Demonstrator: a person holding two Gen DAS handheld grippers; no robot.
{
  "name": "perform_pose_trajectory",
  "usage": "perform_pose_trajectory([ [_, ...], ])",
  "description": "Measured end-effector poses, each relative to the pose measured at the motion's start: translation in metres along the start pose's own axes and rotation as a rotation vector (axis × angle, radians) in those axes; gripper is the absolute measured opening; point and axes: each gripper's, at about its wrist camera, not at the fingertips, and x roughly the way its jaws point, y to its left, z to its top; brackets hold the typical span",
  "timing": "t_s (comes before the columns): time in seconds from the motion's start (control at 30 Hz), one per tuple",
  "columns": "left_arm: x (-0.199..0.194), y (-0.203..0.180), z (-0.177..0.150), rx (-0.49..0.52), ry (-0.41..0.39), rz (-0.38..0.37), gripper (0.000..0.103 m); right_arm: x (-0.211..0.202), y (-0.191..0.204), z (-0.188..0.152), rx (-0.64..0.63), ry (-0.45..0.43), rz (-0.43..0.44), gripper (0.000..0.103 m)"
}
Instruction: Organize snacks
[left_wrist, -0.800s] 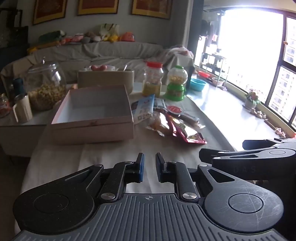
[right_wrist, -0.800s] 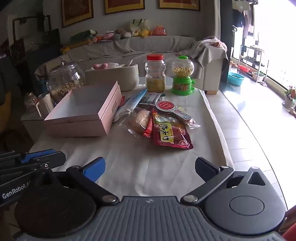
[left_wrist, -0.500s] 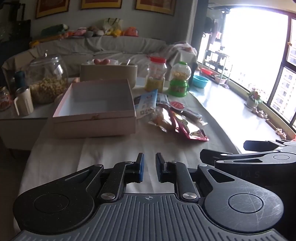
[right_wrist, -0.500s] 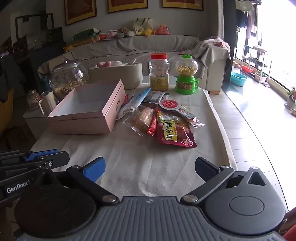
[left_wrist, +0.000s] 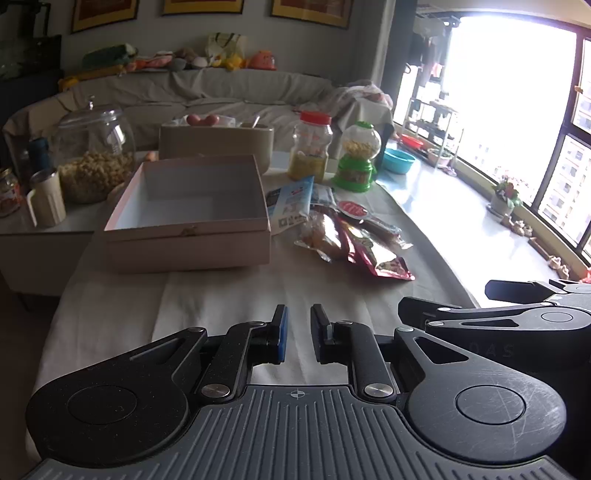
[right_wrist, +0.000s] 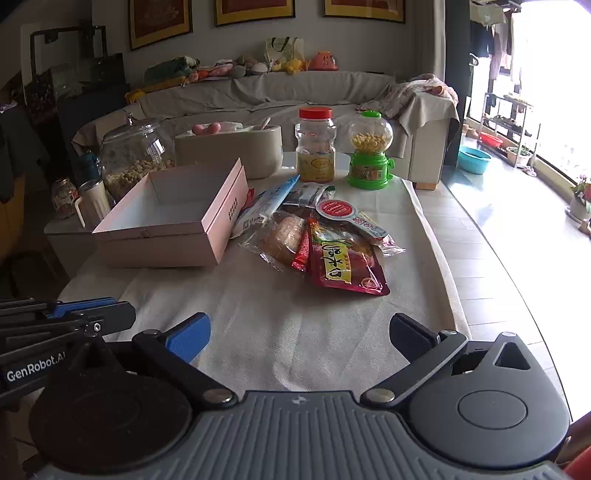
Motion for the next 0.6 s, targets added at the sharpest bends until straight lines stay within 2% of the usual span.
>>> perform_pose_trajectory([
  [0.6,-0.0013,-0.0021,-0.0009,-0.001,0.003,-0.006,0.018,-0.0015,0.0001,-0.0008,0.011,-0.002,0.002,0.103],
])
